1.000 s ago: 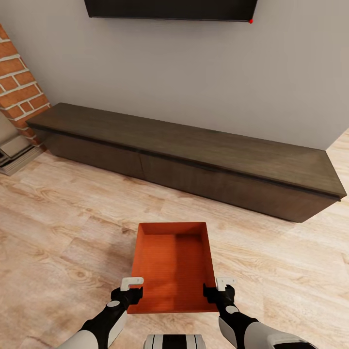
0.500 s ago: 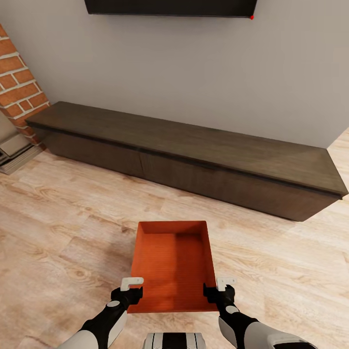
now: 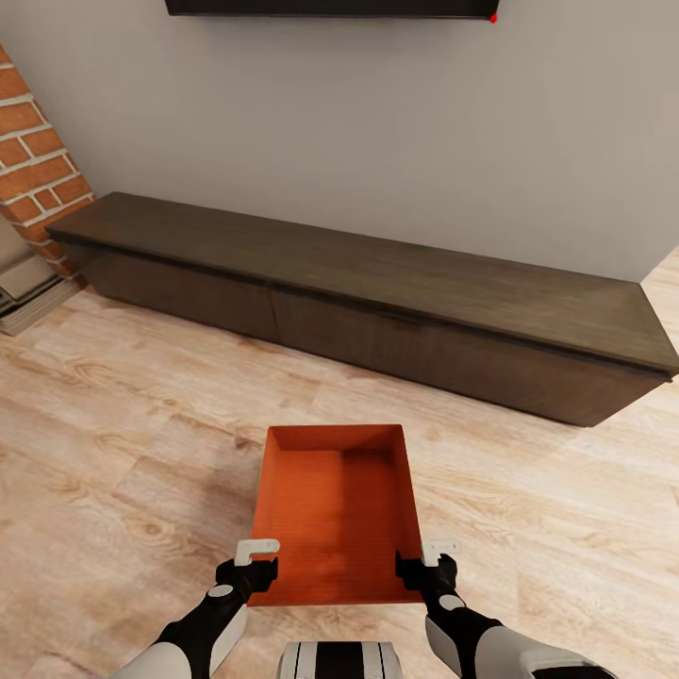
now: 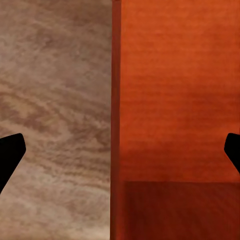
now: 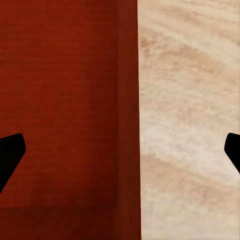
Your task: Move the two storage containers from the living room to the garage. In the garage, place one container on the floor and stack the other container on top of it (either order is fine).
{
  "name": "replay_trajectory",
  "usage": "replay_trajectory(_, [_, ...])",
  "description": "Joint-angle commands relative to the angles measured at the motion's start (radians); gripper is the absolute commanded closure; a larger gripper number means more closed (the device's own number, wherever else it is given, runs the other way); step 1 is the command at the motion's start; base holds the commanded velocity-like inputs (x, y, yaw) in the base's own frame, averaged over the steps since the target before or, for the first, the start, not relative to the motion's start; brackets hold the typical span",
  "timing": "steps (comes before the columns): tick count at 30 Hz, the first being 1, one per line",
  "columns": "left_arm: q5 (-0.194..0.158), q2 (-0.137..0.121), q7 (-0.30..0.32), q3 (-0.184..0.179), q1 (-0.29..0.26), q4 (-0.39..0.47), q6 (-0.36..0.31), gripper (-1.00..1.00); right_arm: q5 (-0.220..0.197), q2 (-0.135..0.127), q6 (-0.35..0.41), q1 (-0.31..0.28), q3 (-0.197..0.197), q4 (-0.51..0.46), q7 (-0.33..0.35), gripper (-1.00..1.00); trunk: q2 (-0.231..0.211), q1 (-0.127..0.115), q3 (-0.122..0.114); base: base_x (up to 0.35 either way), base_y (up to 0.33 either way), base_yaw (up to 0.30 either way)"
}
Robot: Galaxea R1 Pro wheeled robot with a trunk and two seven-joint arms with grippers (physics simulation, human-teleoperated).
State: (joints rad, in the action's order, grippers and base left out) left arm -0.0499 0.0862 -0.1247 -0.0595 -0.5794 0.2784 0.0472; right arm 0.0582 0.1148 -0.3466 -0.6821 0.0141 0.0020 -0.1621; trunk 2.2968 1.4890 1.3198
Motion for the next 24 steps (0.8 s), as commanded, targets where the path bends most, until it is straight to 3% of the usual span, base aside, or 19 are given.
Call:
replay_trajectory(1, [-0.005,0.0,-0.006,-0.006,0.0,-0.001,0.003,-1.0,0.006,0.0,-0.002,-0.001,0.001,0.001,-0.007,-1.0,0.0,0.0,0.001,0.0,0.0,0.0])
replay_trajectory(23, [-0.004,0.0,-0.031,-0.005,0.0,-0.002,0.002,-1.0,0.006,0.002,-0.021,-0.001,0.001,0.001,-0.007,-1.0,0.0,0.0,0.001,0.0,0.0,0.0])
replay_trajectory(24, [-0.005,0.0,-0.031,-0.005,0.0,-0.003,0.002,1.0,0.006,0.002,-0.021,-0.001,0.001,0.001,-0.007,1.0,0.0,0.0,0.001,0.0,0.0,0.0])
